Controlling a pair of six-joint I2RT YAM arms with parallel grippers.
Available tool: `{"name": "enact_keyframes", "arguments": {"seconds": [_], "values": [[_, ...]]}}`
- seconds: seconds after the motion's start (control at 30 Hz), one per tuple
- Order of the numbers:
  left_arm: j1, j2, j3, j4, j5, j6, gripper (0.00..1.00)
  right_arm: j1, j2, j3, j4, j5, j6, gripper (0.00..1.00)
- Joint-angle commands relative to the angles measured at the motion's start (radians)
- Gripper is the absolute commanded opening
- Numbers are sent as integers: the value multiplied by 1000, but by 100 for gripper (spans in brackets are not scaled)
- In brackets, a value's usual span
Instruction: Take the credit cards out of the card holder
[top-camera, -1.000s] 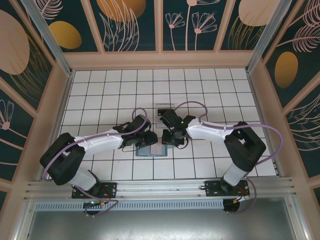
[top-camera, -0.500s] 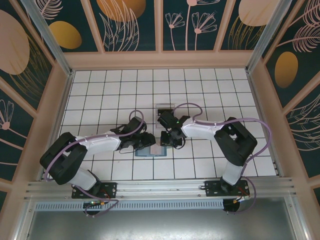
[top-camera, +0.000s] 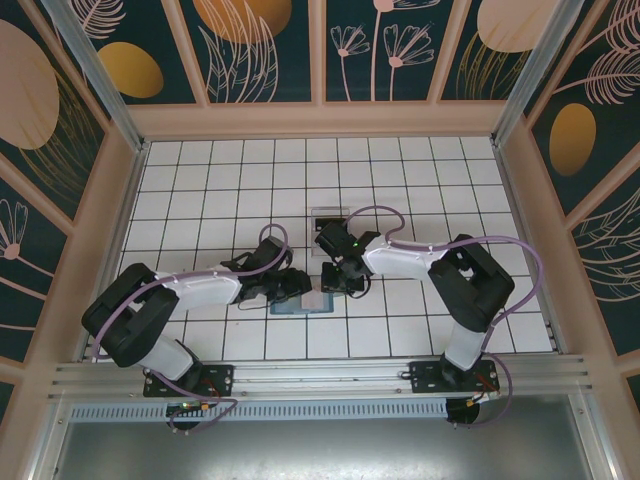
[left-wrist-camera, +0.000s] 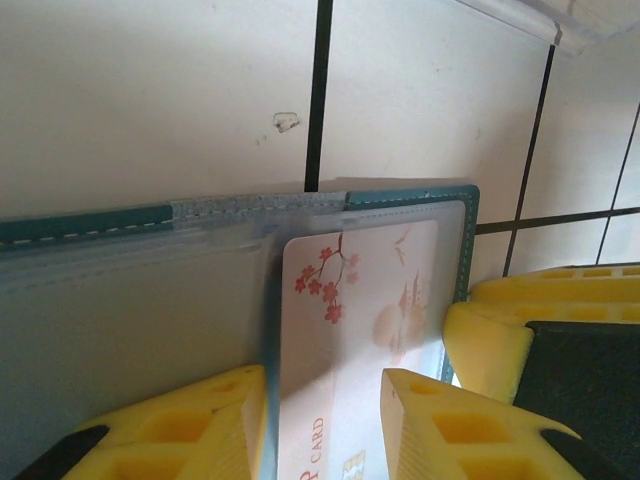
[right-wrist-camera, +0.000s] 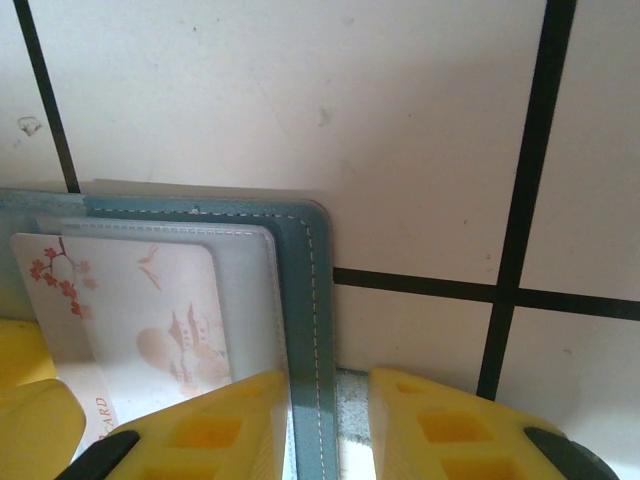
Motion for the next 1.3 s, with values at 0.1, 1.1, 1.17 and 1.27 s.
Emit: {"name": "enact_keyframes", "arguments": {"seconds": [0.1,1.1,1.17,1.27], "values": [[47,2,-93,82,76,-6,32,6,39,-19,-25,17,-19,27],[72,67,-75,19,74,65,26,7,17,-17,-46,28,-8,26],[71,74,-75,31,85,64,26,7,17,-17,-48,28,-8,26],[71,84,-68,22,74,62,26,7,16,-15,-48,29,-7,26]]}}
